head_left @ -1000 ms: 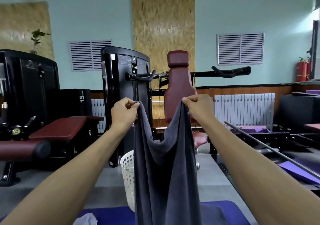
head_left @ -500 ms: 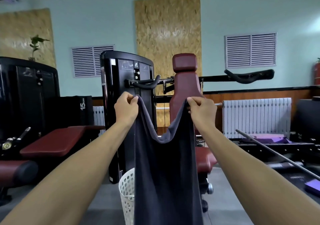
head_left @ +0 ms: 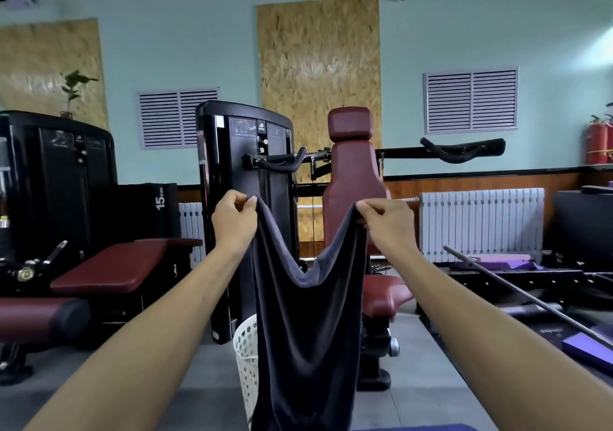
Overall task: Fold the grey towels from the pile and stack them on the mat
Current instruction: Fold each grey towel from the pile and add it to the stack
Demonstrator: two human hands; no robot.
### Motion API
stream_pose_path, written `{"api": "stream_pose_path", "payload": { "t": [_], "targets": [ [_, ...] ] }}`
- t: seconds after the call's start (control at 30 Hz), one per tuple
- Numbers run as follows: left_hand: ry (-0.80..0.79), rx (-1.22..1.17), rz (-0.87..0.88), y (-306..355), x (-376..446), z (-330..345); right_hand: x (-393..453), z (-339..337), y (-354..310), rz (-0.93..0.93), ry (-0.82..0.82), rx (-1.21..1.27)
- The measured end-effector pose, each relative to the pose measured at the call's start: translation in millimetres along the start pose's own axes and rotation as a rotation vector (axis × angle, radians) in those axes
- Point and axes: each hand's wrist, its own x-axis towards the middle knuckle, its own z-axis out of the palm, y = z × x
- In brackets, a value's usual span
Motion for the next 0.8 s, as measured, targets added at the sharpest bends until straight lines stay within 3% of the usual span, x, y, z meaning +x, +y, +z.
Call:
{"api": "stream_pose_path", "payload": {
  "t": [0.23, 0.53, 0.8],
  "targets": [
    [-0.087, -0.024, -0.113, -5.2, -65.4, -49.8, -72.1, -36.4, -10.1, 0.003, -0.137, -0.11],
    [-0.217, 0.04, -0.036, 2.4, -153.6, -84.0, -156.7, -63.7, -13.7, -0.05, -0.136, -0.154],
    [-0.493, -0.032, -0.261, -60.6, -236.6, -91.1, -222.3, -51.5, 50.9, 0.15, -0.31, -0.183]
  ]
}}
